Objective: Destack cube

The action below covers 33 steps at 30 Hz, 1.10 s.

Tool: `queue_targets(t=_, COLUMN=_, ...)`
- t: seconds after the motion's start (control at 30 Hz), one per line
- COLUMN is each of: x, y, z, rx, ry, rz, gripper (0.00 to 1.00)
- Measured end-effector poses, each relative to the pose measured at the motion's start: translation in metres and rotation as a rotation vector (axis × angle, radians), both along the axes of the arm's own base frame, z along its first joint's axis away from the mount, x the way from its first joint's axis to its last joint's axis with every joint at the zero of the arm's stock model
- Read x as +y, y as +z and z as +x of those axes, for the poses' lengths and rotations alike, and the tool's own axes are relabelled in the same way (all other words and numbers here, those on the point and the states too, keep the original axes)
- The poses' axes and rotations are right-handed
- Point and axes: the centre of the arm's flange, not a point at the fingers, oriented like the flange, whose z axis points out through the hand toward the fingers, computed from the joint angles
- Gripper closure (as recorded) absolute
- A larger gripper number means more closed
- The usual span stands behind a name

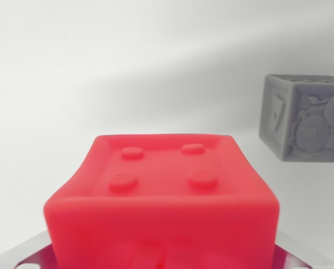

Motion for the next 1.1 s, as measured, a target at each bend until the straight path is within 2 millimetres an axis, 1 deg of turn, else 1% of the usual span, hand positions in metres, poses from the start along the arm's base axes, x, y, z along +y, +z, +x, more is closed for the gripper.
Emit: queue_targets(t=1.1, x=0.065, y=0.002, z=0.009, rx=-0.005, ry=-0.003, rz=-0.003, gripper=1.00)
